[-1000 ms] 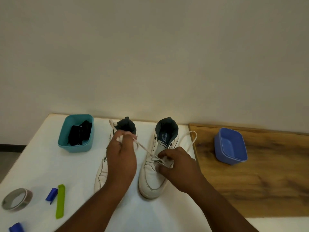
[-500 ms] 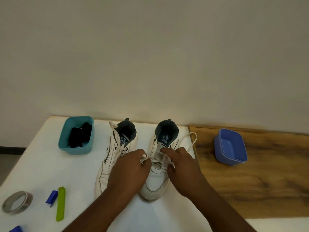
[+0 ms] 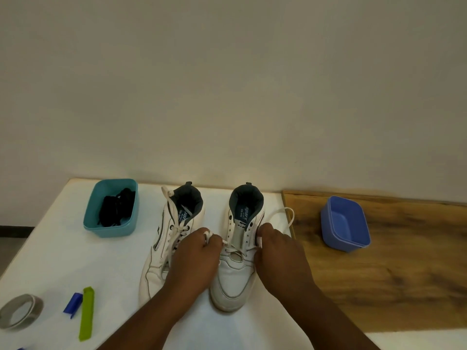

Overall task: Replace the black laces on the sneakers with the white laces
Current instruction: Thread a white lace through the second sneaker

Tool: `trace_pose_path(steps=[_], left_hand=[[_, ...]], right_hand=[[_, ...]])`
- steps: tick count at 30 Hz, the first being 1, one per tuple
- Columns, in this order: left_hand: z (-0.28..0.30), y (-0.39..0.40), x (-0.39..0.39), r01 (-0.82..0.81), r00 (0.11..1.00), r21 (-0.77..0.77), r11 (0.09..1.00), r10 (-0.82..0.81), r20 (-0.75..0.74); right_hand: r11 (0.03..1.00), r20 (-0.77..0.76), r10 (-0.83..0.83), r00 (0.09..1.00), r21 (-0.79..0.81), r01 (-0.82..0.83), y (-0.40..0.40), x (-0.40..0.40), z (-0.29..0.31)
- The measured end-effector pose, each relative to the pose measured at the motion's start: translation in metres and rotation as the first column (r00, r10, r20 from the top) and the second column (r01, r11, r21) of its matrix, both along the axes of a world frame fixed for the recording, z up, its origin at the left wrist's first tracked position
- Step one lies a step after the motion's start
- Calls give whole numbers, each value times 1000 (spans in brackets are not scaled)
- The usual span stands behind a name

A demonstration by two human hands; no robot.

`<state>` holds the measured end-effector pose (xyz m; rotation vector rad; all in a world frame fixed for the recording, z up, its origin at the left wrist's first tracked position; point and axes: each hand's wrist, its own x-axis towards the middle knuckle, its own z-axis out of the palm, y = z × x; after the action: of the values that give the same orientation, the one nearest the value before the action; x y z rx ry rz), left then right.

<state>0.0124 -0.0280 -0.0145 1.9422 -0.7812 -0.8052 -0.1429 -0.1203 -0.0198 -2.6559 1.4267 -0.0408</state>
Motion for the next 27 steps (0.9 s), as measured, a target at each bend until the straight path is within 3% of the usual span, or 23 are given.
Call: trace_pose_path(steps=[4, 8, 10, 12, 15, 21, 25, 27], left_hand=[[-1, 3, -1, 13, 992, 19, 1000, -15, 125], [2, 8, -3, 111, 916, 22, 994, -111, 385], [6, 10, -3, 139, 861, 27, 990, -134, 491], [4, 11, -3, 200, 820, 75, 977, -208, 533], [-1, 16, -5, 252, 828, 193, 948, -315, 465], [-9, 14, -2, 237, 859, 230, 944, -315, 404], [-12, 13, -4, 236, 892, 240, 942, -308, 332], [-12, 13, -5, 222, 913, 227, 948, -284, 292]], right_hand=[[993, -50, -61, 997, 99, 66, -8, -13, -6], [899, 92, -218, 972, 407, 163, -14, -14, -14], [894, 107, -249, 963, 409, 186, -17, -17, -13], [935, 34, -233, 972, 284, 214, -26, -26, -13], [975, -187, -129, 974, 154, 158, -37, -45, -13], [955, -311, -134, 941, 212, 206, -38, -50, -20], [950, -308, -66, 949, 271, 154, -32, -40, -23], [945, -162, -93, 982, 297, 138, -31, -37, -15]])
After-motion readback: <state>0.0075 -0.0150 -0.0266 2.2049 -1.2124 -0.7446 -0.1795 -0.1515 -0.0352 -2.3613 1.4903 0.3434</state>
